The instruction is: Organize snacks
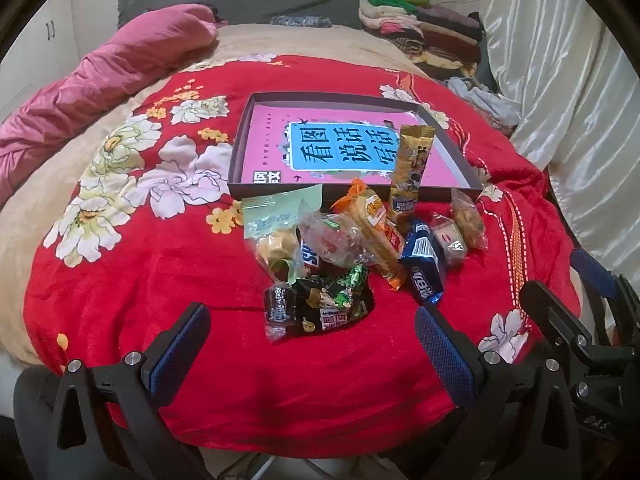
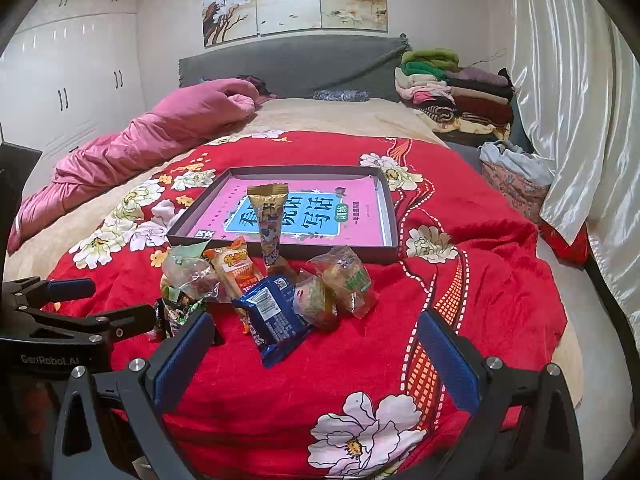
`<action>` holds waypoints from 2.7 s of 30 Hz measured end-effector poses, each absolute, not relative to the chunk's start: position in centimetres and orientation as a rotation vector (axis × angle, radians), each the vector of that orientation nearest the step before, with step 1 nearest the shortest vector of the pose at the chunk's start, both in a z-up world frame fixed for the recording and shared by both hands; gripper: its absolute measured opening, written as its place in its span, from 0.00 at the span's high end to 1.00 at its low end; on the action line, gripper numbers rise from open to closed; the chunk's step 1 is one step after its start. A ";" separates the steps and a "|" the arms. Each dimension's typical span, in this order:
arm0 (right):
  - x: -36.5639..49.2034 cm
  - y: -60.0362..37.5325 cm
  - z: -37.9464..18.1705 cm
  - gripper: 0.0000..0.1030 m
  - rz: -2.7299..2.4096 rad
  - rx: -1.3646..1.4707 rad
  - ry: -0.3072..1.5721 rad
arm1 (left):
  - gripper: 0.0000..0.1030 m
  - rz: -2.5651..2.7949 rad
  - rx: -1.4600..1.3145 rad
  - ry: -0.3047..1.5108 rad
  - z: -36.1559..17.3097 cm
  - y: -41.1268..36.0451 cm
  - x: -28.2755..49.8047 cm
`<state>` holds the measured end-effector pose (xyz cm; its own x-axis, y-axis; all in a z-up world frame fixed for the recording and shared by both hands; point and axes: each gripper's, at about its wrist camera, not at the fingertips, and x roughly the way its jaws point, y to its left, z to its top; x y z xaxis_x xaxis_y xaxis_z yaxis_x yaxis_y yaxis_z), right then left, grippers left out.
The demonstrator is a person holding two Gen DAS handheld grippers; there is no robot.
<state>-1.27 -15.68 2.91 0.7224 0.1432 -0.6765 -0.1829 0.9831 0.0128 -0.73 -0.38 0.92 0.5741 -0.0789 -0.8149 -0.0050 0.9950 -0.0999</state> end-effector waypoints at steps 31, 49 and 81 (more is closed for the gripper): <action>-1.0 -15.9 2.9 0.00 0.172 -0.050 0.736 | 0.01 -0.059 -0.103 0.956 0.8 -0.6 -0.9; -0.9 -16.1 2.9 0.00 0.167 -0.040 0.736 | 0.01 -0.071 -0.119 0.983 0.0 -0.1 -0.7; 4.6 -18.8 -1.6 0.00 0.120 -0.018 0.814 | 0.03 -0.046 -0.234 1.121 -5.4 -0.7 3.6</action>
